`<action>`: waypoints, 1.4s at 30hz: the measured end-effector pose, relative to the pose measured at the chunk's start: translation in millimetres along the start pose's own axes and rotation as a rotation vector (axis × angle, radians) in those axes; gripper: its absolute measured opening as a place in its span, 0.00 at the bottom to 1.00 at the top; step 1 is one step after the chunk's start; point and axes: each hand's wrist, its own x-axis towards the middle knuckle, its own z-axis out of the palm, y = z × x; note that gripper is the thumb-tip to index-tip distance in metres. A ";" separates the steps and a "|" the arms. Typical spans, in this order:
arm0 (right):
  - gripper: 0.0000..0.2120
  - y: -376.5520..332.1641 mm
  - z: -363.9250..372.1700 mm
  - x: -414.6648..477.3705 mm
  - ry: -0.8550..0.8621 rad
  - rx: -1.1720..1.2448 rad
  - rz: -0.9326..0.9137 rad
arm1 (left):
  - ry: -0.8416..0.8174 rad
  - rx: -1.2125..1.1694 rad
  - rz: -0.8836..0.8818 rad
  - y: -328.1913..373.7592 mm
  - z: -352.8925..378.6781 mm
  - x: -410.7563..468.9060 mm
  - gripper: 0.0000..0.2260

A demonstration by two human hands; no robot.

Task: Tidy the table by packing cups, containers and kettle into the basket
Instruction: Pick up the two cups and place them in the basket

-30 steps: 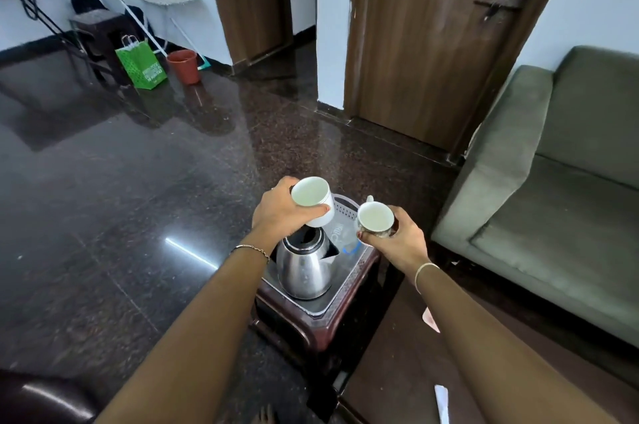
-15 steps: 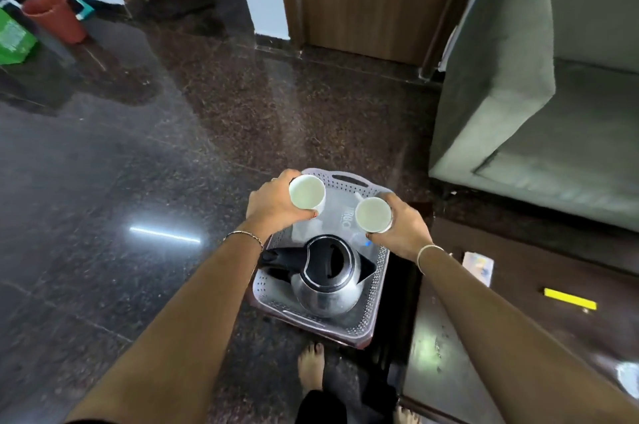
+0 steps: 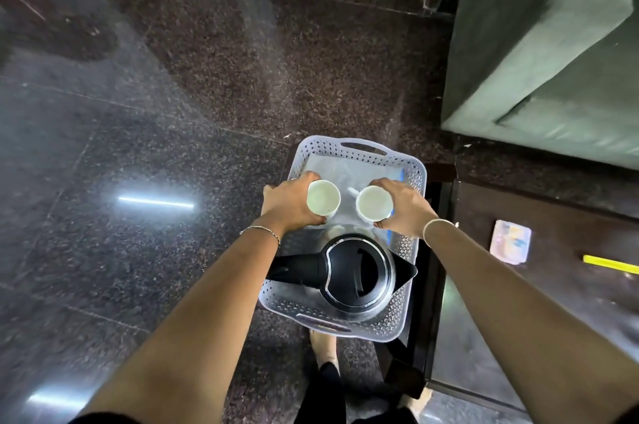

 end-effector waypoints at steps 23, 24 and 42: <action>0.45 -4.1 -11.1 -33.7 0.031 -0.072 -0.015 | 0.011 0.033 0.057 14.6 -18.4 -3.9 0.39; 0.44 -5.3 -15.9 -39.3 0.047 -0.070 -0.011 | 0.031 -0.025 0.064 20.3 -25.1 -5.8 0.39; 0.31 85.9 -83.1 -253.6 0.456 0.127 0.112 | 0.141 -0.404 0.299 258.6 -8.0 -124.4 0.24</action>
